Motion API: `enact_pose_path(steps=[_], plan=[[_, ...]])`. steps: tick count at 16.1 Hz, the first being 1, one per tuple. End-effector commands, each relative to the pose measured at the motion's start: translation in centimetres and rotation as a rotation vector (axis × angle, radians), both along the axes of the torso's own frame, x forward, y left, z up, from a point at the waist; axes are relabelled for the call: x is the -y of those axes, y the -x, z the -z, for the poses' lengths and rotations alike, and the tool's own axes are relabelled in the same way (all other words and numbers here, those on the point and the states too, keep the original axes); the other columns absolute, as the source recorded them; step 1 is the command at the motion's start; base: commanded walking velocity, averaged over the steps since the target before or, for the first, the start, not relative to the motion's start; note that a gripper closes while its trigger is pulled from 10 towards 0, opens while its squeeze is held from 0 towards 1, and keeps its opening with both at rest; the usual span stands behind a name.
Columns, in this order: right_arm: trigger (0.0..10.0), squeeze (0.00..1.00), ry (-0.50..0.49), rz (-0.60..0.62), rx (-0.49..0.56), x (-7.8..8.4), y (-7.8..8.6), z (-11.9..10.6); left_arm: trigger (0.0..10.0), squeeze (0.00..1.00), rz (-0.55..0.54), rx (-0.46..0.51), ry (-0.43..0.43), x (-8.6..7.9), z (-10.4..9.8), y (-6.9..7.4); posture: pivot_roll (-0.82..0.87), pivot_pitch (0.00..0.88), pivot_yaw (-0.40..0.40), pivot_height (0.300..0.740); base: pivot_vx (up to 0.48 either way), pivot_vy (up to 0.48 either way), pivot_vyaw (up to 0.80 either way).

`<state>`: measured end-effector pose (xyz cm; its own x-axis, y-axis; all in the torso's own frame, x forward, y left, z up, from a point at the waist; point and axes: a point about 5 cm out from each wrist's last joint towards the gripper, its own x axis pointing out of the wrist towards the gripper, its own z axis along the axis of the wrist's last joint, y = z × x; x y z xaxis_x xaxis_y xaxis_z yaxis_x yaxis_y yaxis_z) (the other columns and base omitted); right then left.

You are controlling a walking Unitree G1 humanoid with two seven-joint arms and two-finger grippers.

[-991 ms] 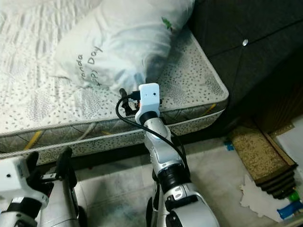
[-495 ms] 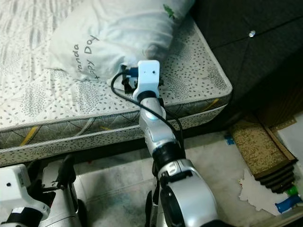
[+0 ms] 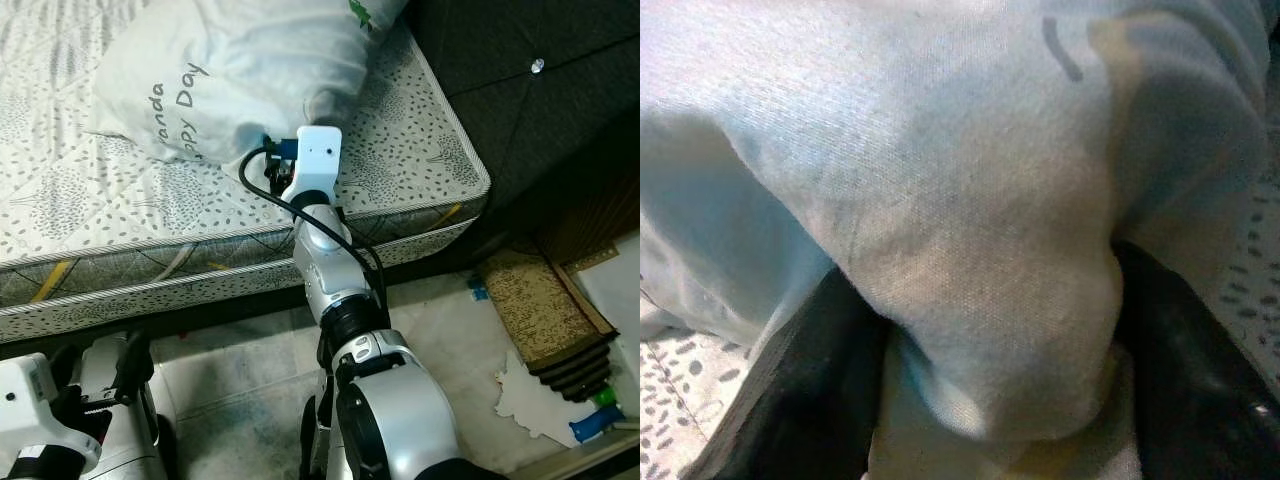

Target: Clean up the room

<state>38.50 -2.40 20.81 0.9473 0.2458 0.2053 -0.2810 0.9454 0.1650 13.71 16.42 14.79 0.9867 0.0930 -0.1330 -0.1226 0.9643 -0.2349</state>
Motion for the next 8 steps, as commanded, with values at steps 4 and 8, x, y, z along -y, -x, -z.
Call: enact_pose_path(steps=[4,8], plan=[[0.0,0.0,-0.09,-0.114,-0.062,-4.4,1.6,0.6,10.0,0.0,0.003,-0.006,0.003,0.2,-0.1,0.1,0.18,0.348,-0.18,0.491,0.0,0.0,0.0],[0.0,0.0,-0.049,-0.089,-0.044,-2.7,0.7,0.6,10.0,0.0,0.088,0.048,-0.032,1.1,-1.0,-0.5,0.19,0.333,-0.182,0.491,0.0,0.0,0.0]])
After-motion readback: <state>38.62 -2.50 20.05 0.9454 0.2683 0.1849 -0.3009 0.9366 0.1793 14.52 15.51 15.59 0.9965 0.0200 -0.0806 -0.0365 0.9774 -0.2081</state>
